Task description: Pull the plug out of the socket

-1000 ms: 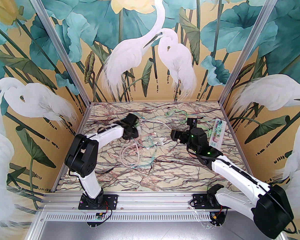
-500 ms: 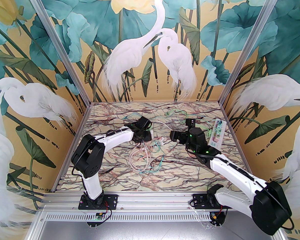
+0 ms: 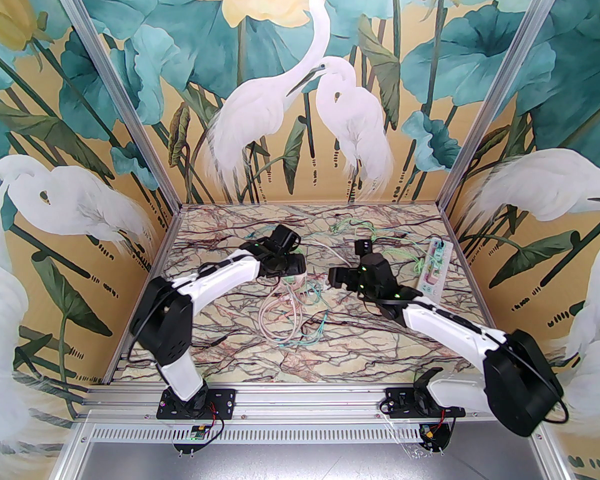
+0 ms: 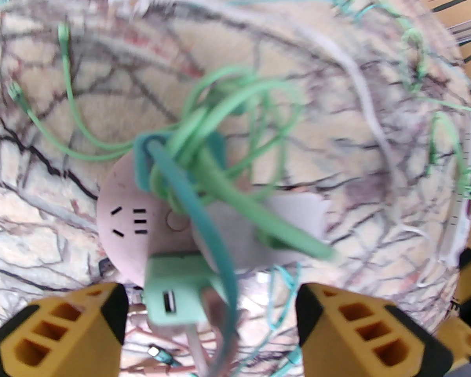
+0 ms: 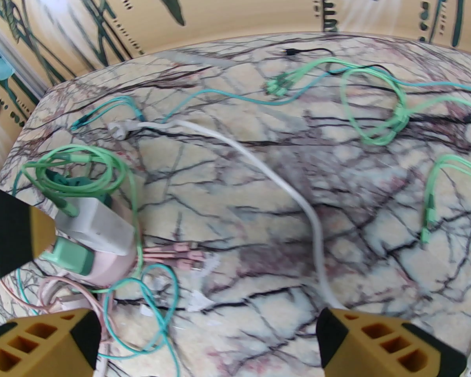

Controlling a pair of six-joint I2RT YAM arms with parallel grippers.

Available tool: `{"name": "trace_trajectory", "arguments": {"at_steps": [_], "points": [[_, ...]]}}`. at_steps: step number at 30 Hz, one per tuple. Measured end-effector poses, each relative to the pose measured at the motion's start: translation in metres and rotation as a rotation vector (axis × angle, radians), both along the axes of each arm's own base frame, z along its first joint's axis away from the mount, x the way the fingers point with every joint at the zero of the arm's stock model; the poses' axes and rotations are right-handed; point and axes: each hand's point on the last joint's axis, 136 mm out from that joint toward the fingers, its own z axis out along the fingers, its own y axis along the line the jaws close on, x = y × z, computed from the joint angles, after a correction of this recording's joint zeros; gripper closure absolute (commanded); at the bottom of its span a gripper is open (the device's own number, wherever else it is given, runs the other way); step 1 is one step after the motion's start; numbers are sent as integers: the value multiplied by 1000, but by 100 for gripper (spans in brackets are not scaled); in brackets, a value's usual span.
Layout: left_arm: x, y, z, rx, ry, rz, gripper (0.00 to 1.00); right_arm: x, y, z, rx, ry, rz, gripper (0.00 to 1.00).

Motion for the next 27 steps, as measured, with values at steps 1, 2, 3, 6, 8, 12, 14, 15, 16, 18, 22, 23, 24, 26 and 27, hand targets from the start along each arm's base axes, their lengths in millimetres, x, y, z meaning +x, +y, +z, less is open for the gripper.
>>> {"name": "trace_trajectory", "arguments": {"at_steps": [1,2,3,6,8,12,14,15,16,18,22,23,24,26,27], "points": [[-2,2,5,-5,-11,-4,16,2,4,1,-1,2,5,1],[-3,4,10,-11,-21,-4,16,3,6,2,-1,3,9,1],[-5,6,16,-17,-33,-6,16,4,9,2,-1,5,14,1],[-10,17,27,-53,-55,3,17,5,17,-1,-7,21,27,0],[-12,31,31,-84,-63,26,19,5,23,-5,-13,40,34,7],[-8,73,32,-130,-76,114,25,7,36,-16,-24,88,47,17],[-3,87,26,-151,-81,149,32,10,45,-23,-26,115,52,27],[0,93,22,-159,-82,163,33,11,49,-27,-25,129,56,33],[3,97,17,-170,-78,175,38,13,53,-32,-26,146,61,38],[11,99,6,-188,-69,177,42,15,61,-40,-31,177,67,41],[34,96,-25,-210,-32,175,56,18,78,-52,-39,221,88,55],[39,95,-34,-211,-18,176,56,18,83,-53,-37,227,94,60],[44,94,-43,-213,-2,177,56,18,87,-55,-34,233,97,63],[53,90,-58,-217,27,172,64,19,93,-59,-33,245,103,64],[56,88,-63,-219,39,167,65,19,97,-62,-34,253,105,65]]}}
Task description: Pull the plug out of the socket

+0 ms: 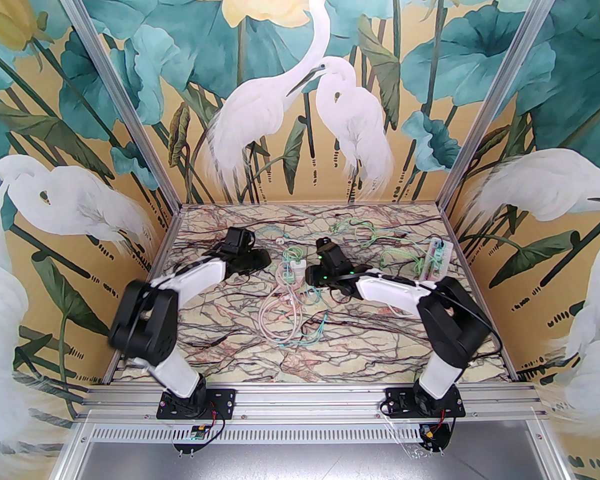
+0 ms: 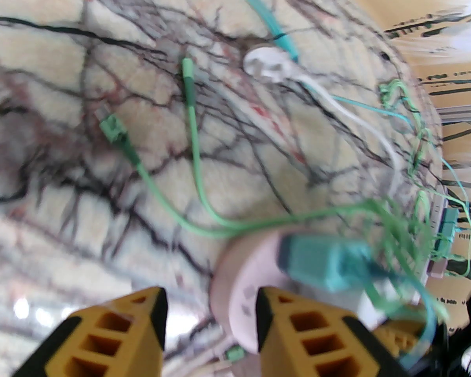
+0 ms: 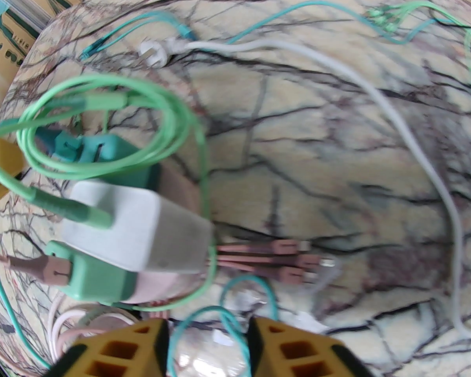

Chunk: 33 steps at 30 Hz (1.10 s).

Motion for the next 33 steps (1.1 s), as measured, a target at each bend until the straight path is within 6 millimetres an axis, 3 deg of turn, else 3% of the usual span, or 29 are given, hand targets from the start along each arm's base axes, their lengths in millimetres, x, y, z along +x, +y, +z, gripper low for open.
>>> {"name": "trace_trajectory", "arguments": {"at_steps": [5,11,20,24,28,33], "points": [[7,-9,-18,-26,26,-19,68,12,10,-13,-25,29,-1,67],[-7,-16,-35,-48,45,-37,68,31,17,-17,-54,39,0,68],[-20,-33,-36,-78,2,-32,68,72,4,-18,-68,39,14,67],[-41,-49,-43,-67,35,-59,68,92,1,-17,-83,16,24,66],[-57,-64,-43,-71,46,-97,67,98,3,-10,-64,9,60,65],[-61,-57,-30,-63,27,-76,65,109,-3,5,-58,-2,74,61]]}}
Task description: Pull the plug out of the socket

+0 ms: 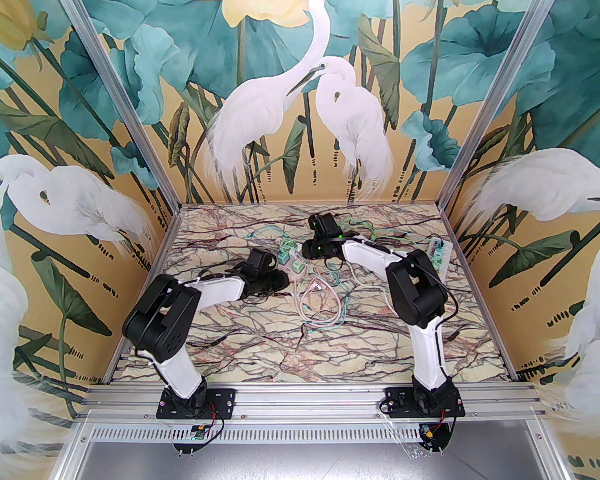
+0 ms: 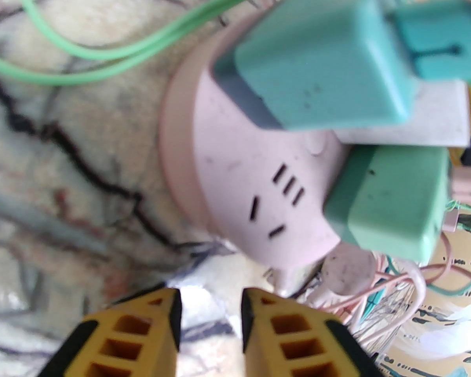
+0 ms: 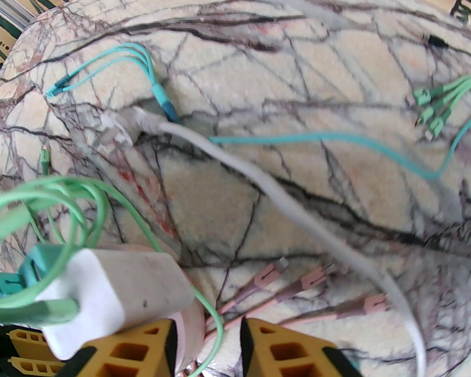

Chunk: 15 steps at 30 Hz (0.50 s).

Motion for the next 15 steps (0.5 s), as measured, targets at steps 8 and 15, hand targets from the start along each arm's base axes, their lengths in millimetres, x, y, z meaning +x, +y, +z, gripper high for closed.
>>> {"name": "trace_trajectory", "arguments": {"at_steps": [8,15], "points": [[17,43,29,41,-71,86,62,-33,-41,30,-39,-33,-93,57],[22,61,43,82,-120,121,42,-104,-12,88,-18,-163,-113,54]]}}
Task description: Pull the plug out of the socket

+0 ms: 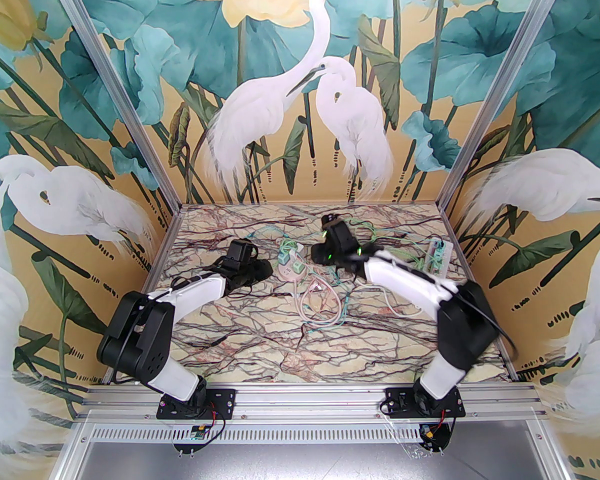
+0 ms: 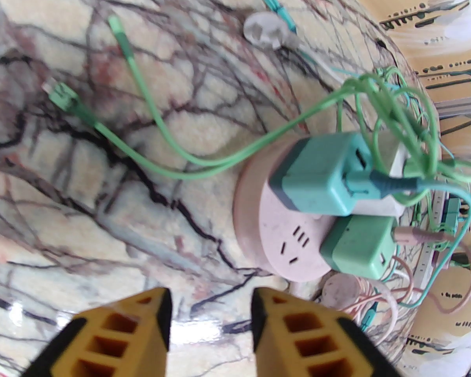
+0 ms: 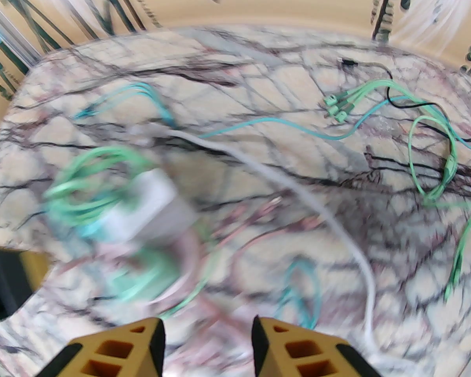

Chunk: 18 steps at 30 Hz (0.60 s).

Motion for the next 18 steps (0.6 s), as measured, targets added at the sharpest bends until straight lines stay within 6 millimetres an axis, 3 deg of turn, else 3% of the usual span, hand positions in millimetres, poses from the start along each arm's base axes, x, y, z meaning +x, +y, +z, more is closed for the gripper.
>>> {"name": "trace_trajectory", "arguments": {"at_steps": [1,4,7,13,18], "points": [[-1,3,3,8,-12,3,36,-12,8,1,4,-4,6,53],[-4,11,13,19,-44,30,32,-33,24,-6,4,6,5,54],[-8,20,23,37,-82,50,21,-41,37,-22,1,36,-23,54],[-26,37,31,61,-148,86,16,-26,60,-62,-53,80,-132,47],[-40,43,18,69,-146,89,16,-3,66,-73,-61,74,-225,46]]}}
